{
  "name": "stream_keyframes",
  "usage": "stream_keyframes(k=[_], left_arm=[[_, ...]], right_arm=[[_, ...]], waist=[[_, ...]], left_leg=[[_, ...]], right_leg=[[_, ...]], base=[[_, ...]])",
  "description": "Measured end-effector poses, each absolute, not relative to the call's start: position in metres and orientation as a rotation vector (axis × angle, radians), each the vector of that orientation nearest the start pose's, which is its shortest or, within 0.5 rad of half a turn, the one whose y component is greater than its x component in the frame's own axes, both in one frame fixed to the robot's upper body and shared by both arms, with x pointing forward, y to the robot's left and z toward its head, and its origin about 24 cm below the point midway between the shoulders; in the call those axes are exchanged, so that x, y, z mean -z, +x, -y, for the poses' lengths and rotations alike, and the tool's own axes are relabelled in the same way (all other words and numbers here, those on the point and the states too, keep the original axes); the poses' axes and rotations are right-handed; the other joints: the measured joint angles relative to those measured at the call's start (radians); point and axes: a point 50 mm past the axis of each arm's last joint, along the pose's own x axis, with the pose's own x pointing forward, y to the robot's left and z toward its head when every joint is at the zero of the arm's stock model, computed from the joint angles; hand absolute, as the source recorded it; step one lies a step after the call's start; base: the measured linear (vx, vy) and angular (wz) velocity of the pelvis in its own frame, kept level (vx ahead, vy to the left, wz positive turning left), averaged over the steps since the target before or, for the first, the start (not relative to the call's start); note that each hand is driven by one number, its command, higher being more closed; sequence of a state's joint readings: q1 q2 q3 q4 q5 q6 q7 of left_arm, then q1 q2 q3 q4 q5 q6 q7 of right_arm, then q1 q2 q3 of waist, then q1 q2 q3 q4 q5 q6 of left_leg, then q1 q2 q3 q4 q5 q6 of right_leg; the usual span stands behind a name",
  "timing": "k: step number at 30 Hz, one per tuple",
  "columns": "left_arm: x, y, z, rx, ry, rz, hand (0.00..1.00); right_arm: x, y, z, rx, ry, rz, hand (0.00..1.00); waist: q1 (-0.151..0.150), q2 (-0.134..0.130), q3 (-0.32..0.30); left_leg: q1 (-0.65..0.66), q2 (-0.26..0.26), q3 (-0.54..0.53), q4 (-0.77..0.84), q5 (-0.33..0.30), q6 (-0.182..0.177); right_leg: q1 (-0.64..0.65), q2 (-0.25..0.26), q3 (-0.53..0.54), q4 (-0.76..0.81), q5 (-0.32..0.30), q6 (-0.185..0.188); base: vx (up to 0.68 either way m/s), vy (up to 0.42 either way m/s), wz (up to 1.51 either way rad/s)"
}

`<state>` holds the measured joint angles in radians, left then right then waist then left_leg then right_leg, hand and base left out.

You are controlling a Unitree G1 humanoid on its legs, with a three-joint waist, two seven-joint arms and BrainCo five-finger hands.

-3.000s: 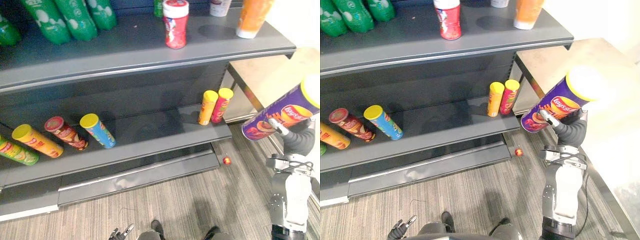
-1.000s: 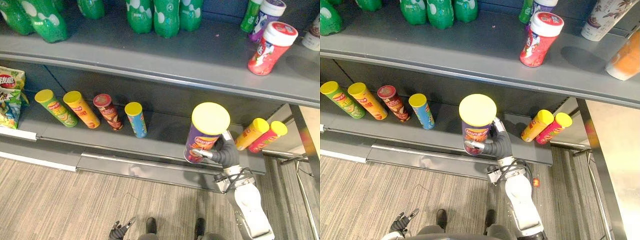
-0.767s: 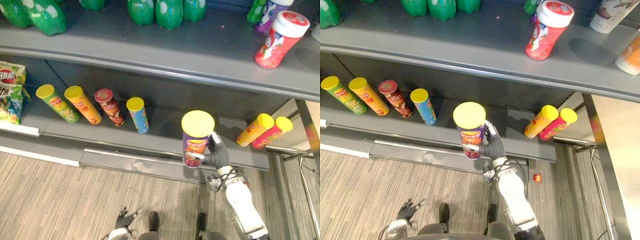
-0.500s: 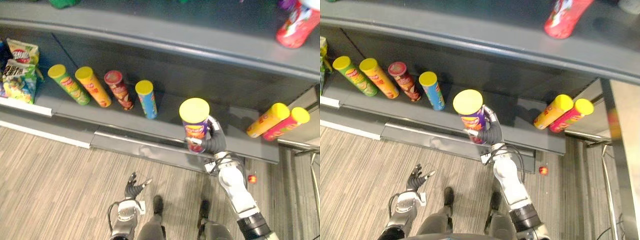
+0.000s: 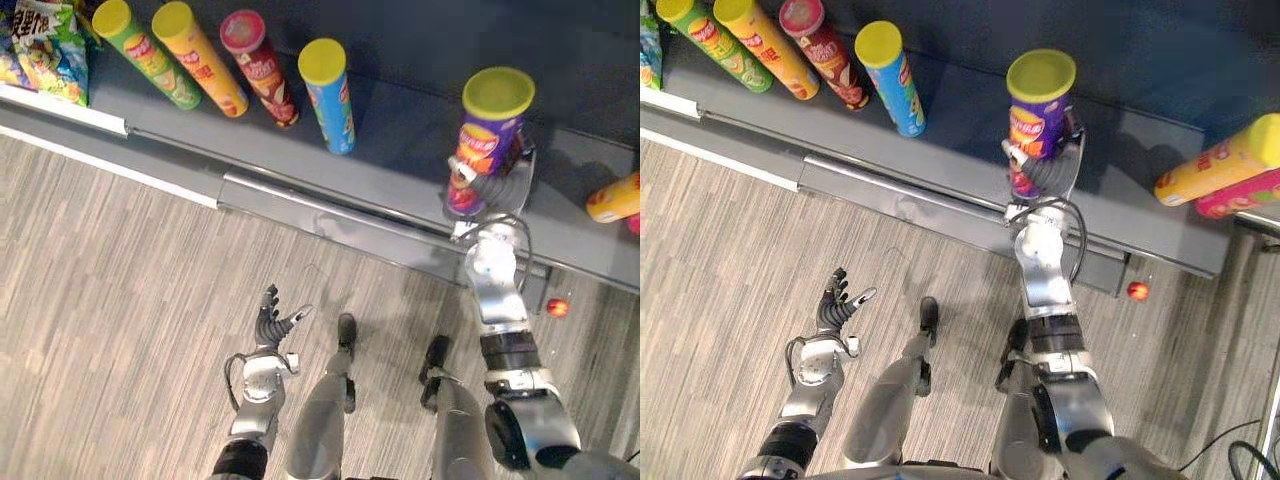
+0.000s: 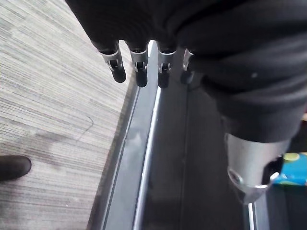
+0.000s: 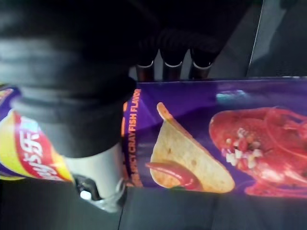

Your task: Put the gum and the chips on the shelf.

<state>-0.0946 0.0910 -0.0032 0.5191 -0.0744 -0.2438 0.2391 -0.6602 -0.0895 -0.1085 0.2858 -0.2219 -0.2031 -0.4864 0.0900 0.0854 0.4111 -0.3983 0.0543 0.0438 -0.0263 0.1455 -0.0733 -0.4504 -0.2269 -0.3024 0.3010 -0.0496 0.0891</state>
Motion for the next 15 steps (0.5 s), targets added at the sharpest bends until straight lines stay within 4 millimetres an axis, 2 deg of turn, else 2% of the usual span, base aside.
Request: stream_keyframes(k=[5,10,12,15], left_arm=[[0.026,0.254,-0.184,-0.267,0.05,-0.169,0.0],[0.022,0.255,-0.183,-0.281,0.036,-0.153,0.0],[0.018,0.257,-0.181,-0.281,0.026,-0.133,0.0],[0.01,0.262,-0.183,-0.3,0.016,-0.101,0.0]], right_arm=[[-0.216,0.347,0.17,0.524,-0.07,0.676,1.0],[-0.223,0.346,0.175,0.577,0.011,0.686,1.0],[-0.227,0.343,0.176,0.588,0.029,0.703,1.0],[-0.243,0.334,0.171,0.583,0.074,0.782,1.0]], waist=[[0.009,0.016,0.023],[0.021,0.023,0.027],[0.025,0.029,0.03],[0.027,0.034,0.037]], left_leg=[[-0.043,-0.005,-0.003,-0.005,0.014,-0.002],[-0.079,-0.007,0.01,-0.003,0.017,-0.001],[-0.09,-0.003,0.04,0.003,0.017,-0.001],[-0.125,0.001,0.065,0.027,0.013,0.003]], right_leg=[[-0.061,-0.016,-0.005,0.051,-0.017,-0.006],[-0.113,-0.03,-0.003,0.092,-0.034,-0.009],[-0.127,-0.04,-0.004,0.115,-0.045,-0.008],[-0.162,-0.05,-0.005,0.142,-0.05,-0.011]], base=[[-0.01,-0.043,0.07],[0.01,-0.042,0.03],[0.01,-0.042,0.12],[0.0,-0.022,0.05]])
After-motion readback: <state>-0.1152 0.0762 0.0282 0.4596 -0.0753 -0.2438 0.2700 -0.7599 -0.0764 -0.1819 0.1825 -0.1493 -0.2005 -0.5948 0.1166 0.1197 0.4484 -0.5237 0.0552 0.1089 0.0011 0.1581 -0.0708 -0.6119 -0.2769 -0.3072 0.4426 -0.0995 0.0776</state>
